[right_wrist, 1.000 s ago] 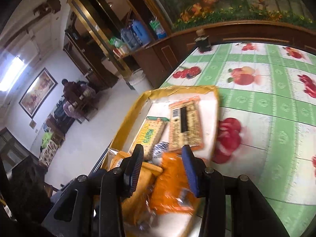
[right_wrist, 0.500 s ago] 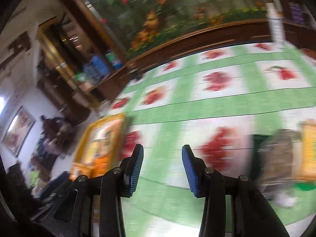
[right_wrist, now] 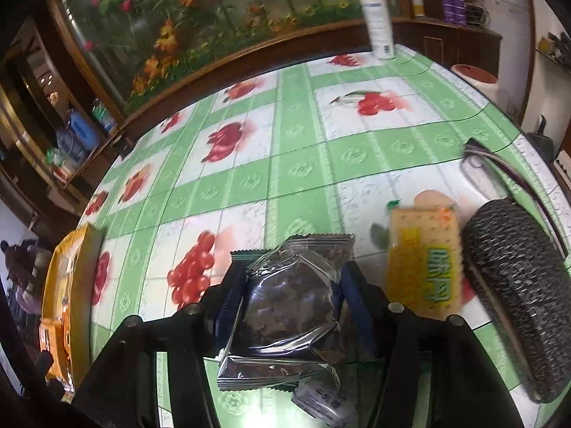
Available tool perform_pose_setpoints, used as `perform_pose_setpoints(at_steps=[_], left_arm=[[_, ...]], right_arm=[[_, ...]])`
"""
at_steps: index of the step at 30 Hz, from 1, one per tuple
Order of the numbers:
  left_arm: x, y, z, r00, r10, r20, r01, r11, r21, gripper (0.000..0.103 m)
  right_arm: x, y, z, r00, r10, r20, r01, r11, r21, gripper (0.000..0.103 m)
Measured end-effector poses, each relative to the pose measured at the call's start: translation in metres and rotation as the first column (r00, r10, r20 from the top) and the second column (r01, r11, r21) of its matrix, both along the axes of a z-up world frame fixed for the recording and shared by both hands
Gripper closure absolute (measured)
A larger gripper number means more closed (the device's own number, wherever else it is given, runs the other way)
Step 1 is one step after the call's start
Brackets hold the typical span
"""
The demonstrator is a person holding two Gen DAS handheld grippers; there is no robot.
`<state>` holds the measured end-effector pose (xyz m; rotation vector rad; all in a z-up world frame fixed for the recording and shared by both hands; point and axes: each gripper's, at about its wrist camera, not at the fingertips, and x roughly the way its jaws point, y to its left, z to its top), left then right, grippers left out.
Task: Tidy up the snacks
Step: 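Grasp the silver foil bag with right gripper while left gripper grasps dark green bag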
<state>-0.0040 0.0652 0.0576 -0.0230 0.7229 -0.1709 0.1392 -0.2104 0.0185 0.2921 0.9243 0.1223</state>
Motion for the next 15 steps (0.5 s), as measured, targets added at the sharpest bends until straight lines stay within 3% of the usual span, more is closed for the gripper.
perform_pose_setpoints(at_steps=[7,10,13,15], left_arm=[[-0.002,-0.006,-0.002,1.0,-0.006,-0.016,0.007,1.0,0.012,0.034],[-0.002,-0.004,-0.004,1.0,0.001,-0.023,-0.001,1.0,0.009,0.034],[-0.002,0.0,-0.004,1.0,0.01,-0.024,-0.01,1.0,-0.001,0.034],[-0.001,0.003,-0.003,1.0,0.018,-0.024,-0.019,1.0,-0.007,0.034]], right_arm=[[-0.017,0.039,-0.002,0.975,0.219,-0.027,-0.211,0.962,0.174,0.044],[-0.025,0.052,0.004,0.966,0.258,-0.023,-0.253,0.957,0.139,0.042],[-0.036,0.059,0.005,0.958,0.288,-0.015,-0.282,0.947,0.155,0.028],[-0.044,0.067,0.005,0.954,0.299,-0.003,-0.296,0.948,0.112,0.025]])
